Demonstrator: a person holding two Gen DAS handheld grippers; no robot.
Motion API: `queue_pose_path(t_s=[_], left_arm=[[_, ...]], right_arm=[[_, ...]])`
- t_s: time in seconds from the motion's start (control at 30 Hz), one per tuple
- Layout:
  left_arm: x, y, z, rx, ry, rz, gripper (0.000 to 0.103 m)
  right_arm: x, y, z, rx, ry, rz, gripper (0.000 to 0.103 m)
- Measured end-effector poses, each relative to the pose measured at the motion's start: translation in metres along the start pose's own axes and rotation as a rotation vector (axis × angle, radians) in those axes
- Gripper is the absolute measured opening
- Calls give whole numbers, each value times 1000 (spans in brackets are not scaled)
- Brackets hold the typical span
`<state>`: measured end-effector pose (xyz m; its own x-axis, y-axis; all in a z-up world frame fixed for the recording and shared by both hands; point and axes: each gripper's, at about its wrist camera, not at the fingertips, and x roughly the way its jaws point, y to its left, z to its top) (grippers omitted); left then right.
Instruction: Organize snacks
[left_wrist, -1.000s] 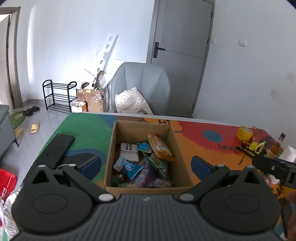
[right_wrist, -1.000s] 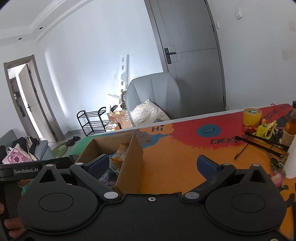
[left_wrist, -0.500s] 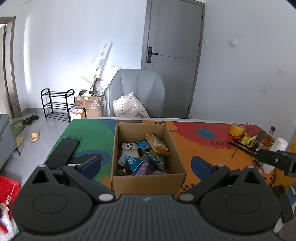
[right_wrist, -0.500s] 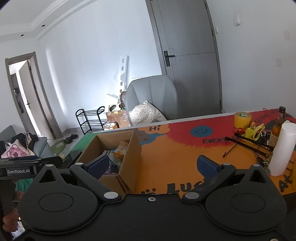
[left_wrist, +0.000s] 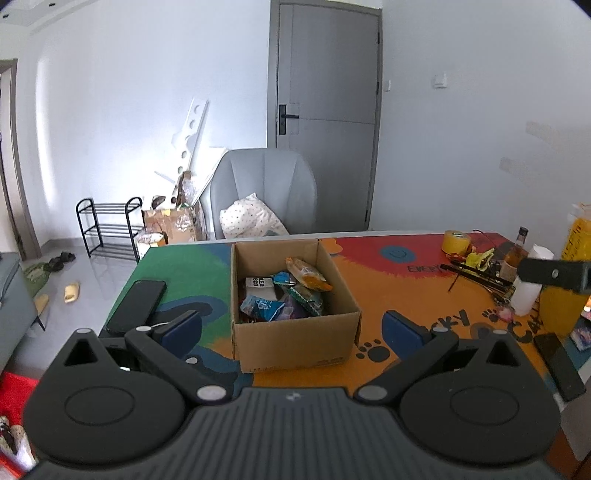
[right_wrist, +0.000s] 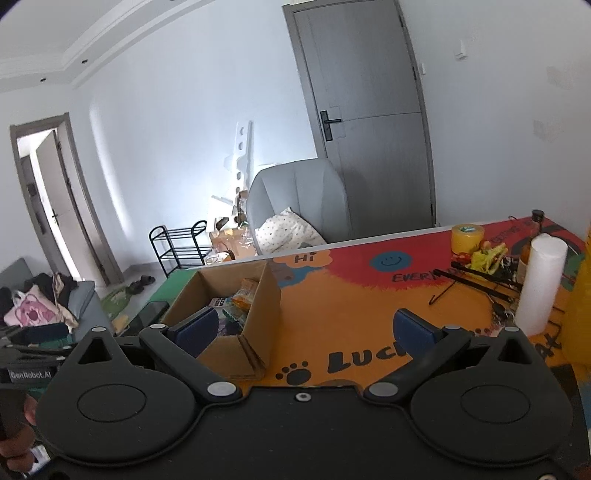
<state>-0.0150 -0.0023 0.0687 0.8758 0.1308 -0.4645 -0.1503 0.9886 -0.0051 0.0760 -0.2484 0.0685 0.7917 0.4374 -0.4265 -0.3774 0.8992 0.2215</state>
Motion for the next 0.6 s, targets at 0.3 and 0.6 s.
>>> queue_pose_path(t_s=[0.3,0.6], left_arm=[[-12,16,3,-16,-2,12,103],[-5,25,3,-53,26,13,103]], right_arm=[[-4,10,-2,-10,46,-22,103],[-6,14,-3,-32,57,-9,103]])
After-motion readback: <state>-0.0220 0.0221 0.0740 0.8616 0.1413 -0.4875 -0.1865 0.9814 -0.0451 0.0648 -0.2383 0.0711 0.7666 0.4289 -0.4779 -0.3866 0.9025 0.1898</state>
